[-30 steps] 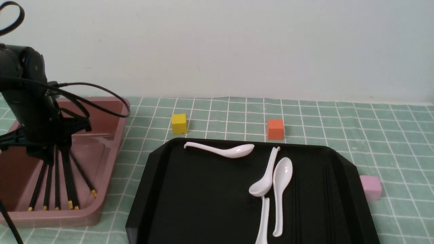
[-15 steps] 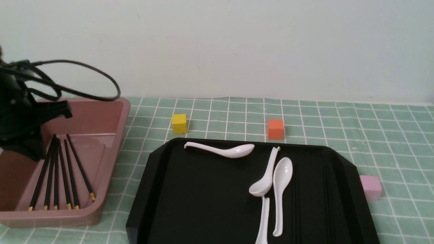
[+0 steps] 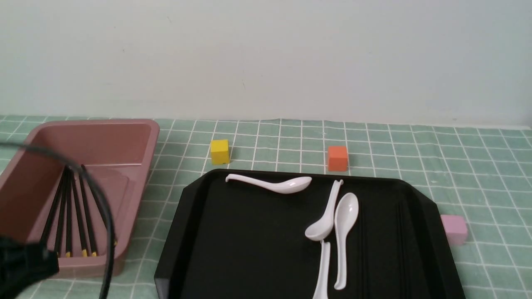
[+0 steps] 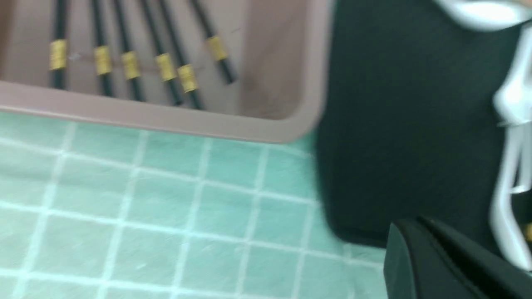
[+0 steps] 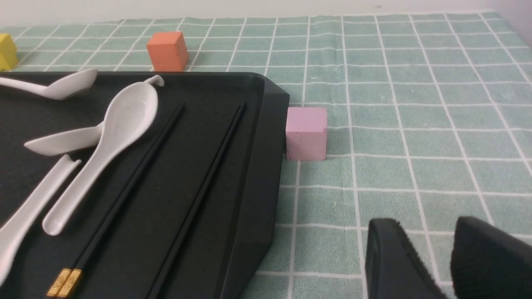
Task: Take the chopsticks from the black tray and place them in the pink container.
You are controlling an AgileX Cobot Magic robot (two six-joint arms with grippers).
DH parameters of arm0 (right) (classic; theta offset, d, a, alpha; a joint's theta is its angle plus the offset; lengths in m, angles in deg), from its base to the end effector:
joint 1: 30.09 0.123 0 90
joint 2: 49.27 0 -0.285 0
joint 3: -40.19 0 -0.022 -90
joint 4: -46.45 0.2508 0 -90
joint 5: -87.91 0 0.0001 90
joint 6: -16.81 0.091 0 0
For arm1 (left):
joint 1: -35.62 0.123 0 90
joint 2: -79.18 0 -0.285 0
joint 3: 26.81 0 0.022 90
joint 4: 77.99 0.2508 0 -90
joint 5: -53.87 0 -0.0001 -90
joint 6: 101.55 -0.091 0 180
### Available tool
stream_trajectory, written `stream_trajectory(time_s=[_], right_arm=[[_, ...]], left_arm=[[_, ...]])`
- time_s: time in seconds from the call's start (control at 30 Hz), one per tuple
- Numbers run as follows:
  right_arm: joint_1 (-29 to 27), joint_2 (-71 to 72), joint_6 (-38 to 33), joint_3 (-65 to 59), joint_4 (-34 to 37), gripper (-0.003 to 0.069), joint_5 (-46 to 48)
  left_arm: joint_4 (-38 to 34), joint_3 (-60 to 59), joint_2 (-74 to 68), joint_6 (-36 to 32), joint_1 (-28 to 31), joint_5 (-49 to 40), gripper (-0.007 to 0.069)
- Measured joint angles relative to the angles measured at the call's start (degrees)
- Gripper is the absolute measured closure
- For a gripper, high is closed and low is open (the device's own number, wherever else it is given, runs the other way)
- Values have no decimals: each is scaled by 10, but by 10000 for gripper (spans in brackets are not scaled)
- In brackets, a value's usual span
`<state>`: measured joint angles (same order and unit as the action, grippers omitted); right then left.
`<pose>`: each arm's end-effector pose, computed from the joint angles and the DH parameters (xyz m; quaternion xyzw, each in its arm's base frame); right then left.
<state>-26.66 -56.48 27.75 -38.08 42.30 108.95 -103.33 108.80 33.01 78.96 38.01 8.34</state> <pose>0.0528 0.0008 0.1746 0.0332 0.8004 0.0444 0.5969 0.1178 -0.0229 0.2888 -0.1069 0.9025 -0.1966 0.3680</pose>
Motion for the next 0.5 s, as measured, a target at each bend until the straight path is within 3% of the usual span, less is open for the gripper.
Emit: stream_trajectory(time_s=[0.13,0.27,0.5], right_arm=[[0,0,0,0,0,419,0],[0,0,0,0,0,419,0],[0,0,0,0,0,419,0]], left_arm=[[-53,-85,130,-41,0,76,637],[-60,-126,228,-50,0,139,637],[-60,-136,320,-56,0,151,637]])
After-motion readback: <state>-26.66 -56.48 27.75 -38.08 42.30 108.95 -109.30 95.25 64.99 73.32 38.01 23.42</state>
